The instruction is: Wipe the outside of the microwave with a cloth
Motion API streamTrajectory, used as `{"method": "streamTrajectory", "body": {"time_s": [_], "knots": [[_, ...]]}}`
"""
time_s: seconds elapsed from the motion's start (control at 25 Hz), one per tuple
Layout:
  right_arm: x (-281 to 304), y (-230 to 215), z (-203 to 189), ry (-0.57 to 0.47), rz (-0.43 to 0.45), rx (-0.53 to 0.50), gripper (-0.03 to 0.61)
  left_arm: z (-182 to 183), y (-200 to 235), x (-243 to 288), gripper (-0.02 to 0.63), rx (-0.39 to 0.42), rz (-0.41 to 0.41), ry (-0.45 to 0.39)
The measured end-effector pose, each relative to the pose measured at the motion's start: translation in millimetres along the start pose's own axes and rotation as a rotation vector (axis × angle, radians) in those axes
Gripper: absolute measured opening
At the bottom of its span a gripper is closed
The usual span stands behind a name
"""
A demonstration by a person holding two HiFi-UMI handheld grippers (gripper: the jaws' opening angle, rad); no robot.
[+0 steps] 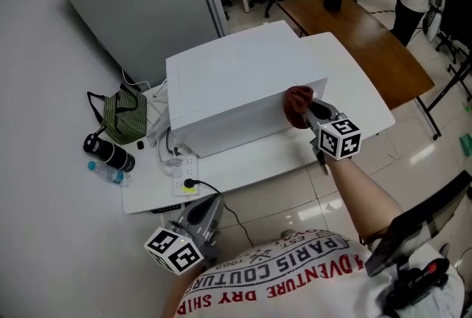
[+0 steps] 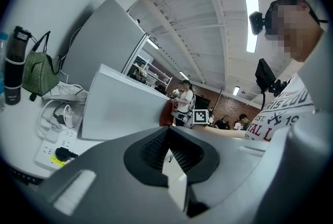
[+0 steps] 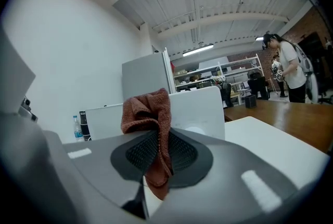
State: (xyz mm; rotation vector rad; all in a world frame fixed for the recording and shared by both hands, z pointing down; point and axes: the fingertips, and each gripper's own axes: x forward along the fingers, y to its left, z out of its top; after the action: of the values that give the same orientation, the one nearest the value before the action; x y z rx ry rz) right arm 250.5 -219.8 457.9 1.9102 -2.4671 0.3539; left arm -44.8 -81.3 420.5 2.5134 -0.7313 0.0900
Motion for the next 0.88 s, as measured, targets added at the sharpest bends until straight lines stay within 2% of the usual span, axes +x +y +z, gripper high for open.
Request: {"method": "streamTrajectory", "body": {"time_s": [0.16,0.28,0.48,0.68,0.88], "knots": [[-11,17,7,-0.007,0.068,-0.028,0.038,0,-1,4,0.005,-0.002,-0.019,0.007],[-19,48,25,-0.024,0.174,-0.072,0.038,1,-3,3,0.005,-0.002,-0.03,0.003],[-16,119,67,-0.041,0.373,-0.075,0.037,2,3,-17,0.005,-0.001,-0.03,-0.018],[8,196,91,0.025,0.521,-0.179,0.035,8,15,-53,0.005,0.004,-0.011,-0.076],[43,266,109,0.105,0.643,-0.121,0.032,24,29,-99,0.005,0.024,0.044,-0.164]]}}
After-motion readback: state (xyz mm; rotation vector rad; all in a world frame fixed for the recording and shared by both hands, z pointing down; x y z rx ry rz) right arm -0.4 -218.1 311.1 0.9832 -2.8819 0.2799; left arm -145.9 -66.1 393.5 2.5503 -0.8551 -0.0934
